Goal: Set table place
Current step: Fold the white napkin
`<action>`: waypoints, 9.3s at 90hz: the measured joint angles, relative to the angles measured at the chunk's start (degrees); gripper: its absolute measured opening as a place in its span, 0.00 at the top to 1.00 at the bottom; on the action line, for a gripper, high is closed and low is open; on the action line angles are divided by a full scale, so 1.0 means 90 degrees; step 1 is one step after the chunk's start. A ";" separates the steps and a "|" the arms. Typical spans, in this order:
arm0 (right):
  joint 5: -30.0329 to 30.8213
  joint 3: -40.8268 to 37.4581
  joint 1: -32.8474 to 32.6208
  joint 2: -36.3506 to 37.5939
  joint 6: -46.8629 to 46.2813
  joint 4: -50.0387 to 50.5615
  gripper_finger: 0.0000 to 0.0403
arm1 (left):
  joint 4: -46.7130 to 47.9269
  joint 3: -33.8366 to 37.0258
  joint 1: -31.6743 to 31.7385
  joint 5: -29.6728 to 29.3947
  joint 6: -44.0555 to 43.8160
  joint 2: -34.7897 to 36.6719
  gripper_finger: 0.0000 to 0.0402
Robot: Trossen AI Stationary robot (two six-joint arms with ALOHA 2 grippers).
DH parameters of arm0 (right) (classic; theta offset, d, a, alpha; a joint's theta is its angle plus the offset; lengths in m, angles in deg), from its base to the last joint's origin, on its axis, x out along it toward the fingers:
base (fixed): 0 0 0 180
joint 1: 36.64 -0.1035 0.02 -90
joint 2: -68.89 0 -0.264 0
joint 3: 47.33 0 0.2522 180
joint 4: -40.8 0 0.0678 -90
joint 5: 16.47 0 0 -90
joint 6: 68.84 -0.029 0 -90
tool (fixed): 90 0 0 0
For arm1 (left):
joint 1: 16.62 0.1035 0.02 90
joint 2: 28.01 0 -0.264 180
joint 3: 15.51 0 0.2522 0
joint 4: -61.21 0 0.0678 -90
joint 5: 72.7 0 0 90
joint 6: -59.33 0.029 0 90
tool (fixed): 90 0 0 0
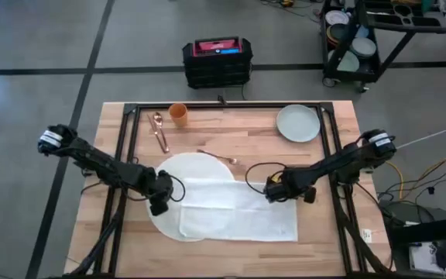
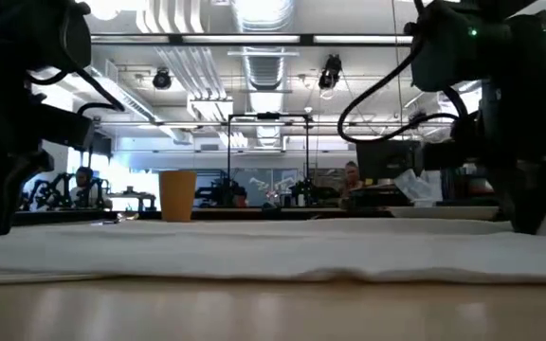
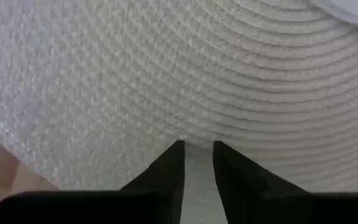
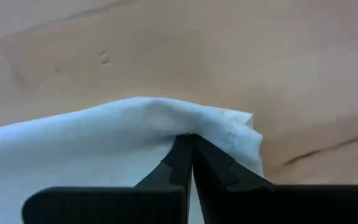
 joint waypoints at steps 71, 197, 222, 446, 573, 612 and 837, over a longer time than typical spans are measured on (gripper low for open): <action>0.1321 0.0345 -0.0024 0.1625 0.0905 0.1338 0.95 | -0.0022 0.0000 -0.0107 0.0025 -0.0374 -0.0019 0.83; 0.0441 -0.0981 -0.0079 0.1362 0.2208 -0.0464 0.44 | -0.0066 0.0000 -0.0104 0.0202 -0.1039 -0.0019 0.82; 0.0511 -0.1344 -0.0043 0.1414 0.1687 -0.0721 0.55 | -0.0089 0.0000 -0.0106 0.0200 -0.1112 -0.0019 0.85; 0.1272 0.4352 0.0808 -0.1016 0.3662 -0.0251 1.00 | -0.0304 0.0002 -0.0107 -0.0439 -0.0199 -0.0036 0.83; 0.0273 0.5090 0.0955 -0.1635 0.4191 -0.1748 1.00 | -0.0749 0.0063 -0.0107 -0.0553 -0.0055 -0.0150 0.81; -0.0258 0.5087 0.0950 -0.1661 0.4518 -0.1995 1.00 | -0.0794 0.0063 -0.0106 -0.0541 -0.0085 -0.0155 0.83; -0.1346 0.5070 0.0394 -0.2397 0.5641 -0.0630 0.60 | -0.1025 0.0097 -0.0107 -0.0674 -0.0109 -0.0158 0.82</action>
